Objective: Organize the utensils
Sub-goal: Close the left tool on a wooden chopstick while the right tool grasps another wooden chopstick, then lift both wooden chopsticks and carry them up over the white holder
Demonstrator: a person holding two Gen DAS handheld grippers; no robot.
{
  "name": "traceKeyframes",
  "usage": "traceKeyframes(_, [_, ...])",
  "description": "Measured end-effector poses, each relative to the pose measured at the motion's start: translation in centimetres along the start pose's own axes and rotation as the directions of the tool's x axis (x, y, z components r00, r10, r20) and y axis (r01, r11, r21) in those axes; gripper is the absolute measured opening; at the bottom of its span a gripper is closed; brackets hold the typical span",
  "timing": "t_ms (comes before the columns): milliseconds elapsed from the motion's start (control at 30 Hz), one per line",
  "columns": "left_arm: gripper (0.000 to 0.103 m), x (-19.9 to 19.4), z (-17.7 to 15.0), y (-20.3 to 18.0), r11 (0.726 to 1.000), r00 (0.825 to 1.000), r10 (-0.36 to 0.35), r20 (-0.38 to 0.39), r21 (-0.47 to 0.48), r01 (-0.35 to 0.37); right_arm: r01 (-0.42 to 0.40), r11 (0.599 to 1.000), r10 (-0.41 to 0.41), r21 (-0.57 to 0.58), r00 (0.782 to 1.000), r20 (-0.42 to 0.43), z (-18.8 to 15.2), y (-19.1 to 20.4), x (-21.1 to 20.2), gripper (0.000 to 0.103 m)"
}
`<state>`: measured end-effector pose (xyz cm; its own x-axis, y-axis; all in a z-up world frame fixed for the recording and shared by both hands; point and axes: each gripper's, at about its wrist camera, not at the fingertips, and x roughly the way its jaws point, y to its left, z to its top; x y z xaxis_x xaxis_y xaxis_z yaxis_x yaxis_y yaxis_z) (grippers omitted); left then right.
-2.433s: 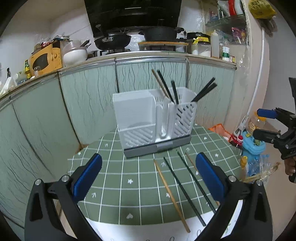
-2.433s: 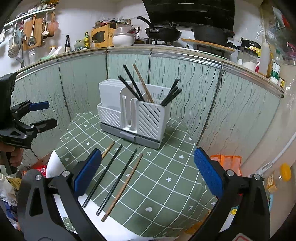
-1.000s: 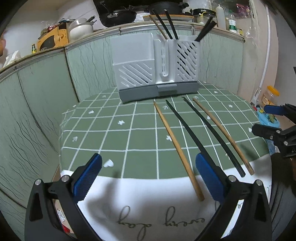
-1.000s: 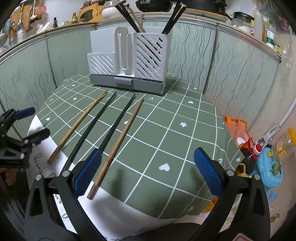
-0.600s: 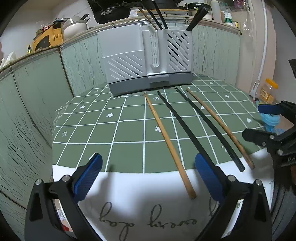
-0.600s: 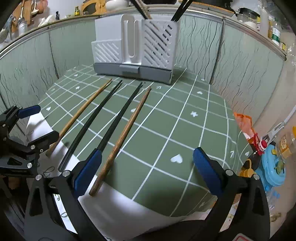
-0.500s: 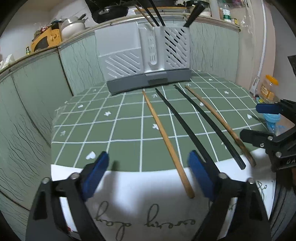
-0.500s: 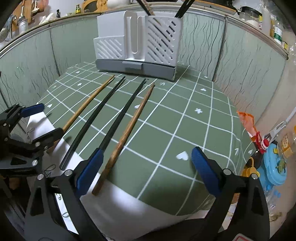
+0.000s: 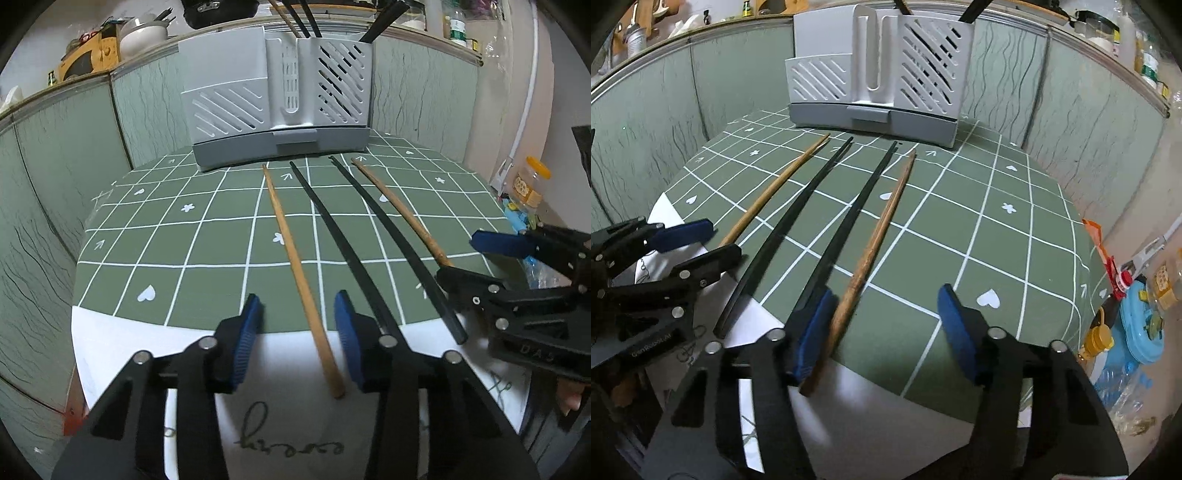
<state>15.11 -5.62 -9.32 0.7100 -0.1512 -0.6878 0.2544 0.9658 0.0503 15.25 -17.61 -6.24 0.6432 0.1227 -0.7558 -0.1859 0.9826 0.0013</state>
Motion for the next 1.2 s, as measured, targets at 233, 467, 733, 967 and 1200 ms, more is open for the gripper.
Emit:
traceKeyframes(233, [0.022, 0.0, 0.2, -0.2, 0.999, 1.0, 0.009, -0.001, -0.034, -0.009, 0.057, 0.998, -0.058, 0.038, 0.998, 0.008, -0.2, -0.7, -0.3, 0.023])
traceKeyframes(467, [0.008, -0.1, 0.2, -0.1, 0.997, 1.0, 0.002, 0.002, -0.074, -0.002, 0.072, 0.995, -0.073, 0.07, 0.997, 0.009, -0.3, -1.6, -0.4, 0.007])
traceKeyframes(733, [0.008, -0.2, 0.4, 0.6, 0.995, 1.0, -0.02, -0.014, -0.097, 0.018, 0.045, 0.996, -0.046, 0.082, 0.999, 0.012, -0.3, -1.8, -0.5, 0.007])
traceKeyframes(967, [0.008, -1.2, 0.9, 1.3, 0.996, 1.0, -0.022, -0.01, -0.09, 0.021, 0.027, 0.997, -0.029, 0.075, 0.999, 0.03, 0.0, -1.8, -1.7, 0.007])
traceKeyframes(1200, [0.008, -2.9, 2.0, 2.1, 0.997, 0.999, -0.041, -0.01, -0.073, 0.04, 0.004, 0.997, -0.006, 0.074, 1.0, 0.028, 1.1, -2.2, -3.4, 0.007])
